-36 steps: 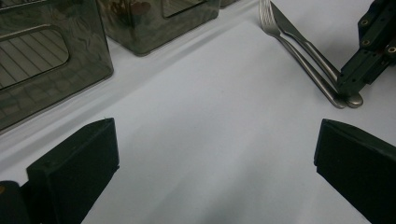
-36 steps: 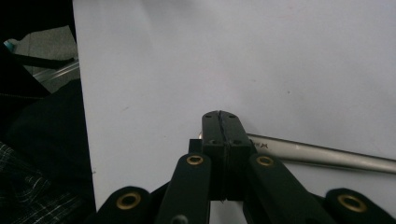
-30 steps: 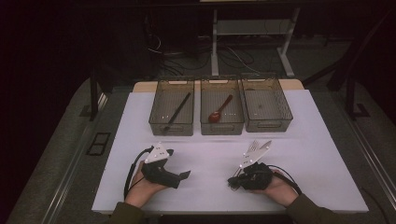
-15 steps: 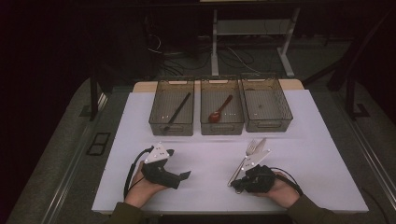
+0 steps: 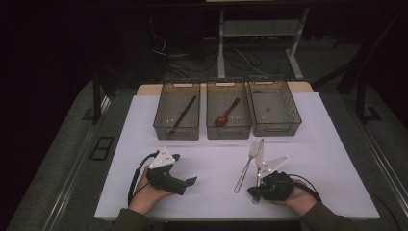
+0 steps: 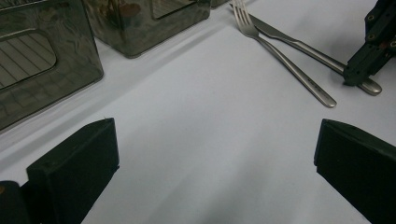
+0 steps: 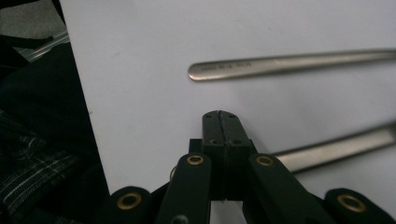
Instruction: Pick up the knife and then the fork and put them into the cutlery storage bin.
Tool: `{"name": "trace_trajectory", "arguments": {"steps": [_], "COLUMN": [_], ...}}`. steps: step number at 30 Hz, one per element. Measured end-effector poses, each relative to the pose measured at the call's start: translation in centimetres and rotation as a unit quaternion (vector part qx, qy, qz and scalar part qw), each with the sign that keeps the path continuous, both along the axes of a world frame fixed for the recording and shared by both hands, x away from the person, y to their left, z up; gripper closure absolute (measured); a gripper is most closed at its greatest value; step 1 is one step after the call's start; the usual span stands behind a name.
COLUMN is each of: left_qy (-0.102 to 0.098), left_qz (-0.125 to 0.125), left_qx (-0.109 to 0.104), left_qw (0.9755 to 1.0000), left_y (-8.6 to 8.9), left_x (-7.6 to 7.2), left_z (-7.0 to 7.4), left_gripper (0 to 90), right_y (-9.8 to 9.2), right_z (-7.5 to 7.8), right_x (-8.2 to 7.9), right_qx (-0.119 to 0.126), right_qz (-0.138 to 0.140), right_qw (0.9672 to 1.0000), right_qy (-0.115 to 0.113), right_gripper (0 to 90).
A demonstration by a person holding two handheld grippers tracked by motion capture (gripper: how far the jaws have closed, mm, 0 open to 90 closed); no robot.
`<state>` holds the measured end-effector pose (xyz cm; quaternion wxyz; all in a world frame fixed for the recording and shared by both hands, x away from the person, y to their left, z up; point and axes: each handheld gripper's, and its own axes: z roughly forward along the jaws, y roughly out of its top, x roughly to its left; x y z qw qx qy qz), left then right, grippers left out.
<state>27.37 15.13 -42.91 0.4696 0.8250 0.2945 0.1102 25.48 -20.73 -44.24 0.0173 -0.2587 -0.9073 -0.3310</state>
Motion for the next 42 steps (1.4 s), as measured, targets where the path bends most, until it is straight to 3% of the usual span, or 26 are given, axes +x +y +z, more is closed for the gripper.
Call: {"name": "trace_trajectory", "arguments": {"steps": [25, 36, 42], "left_qy": [0.000, 0.001, 0.001], "left_qz": [-0.006, -0.007, -0.007], "left_qx": [-0.002, -0.001, 0.000], "left_qw": [1.0000, 1.0000, 1.0000], "left_y": [-0.3, -0.3, -0.4], "left_x": [0.1, 0.1, 0.1], "left_z": [0.0, 0.0, 0.0], "left_gripper": [0.0, 0.0, 0.0], "right_y": [-3.8, -5.5, -5.9], "right_z": [0.5, 0.6, 0.7], "right_x": [-0.5, 0.3, 0.6], "right_qx": [-0.043, -0.061, -0.058], "right_qz": [-0.049, -0.076, -0.080], "right_qw": [0.9978, 0.9950, 0.9949], "right_qy": [-0.014, -0.023, -0.020], "right_gripper": [89.2, 89.2, 89.1]}}
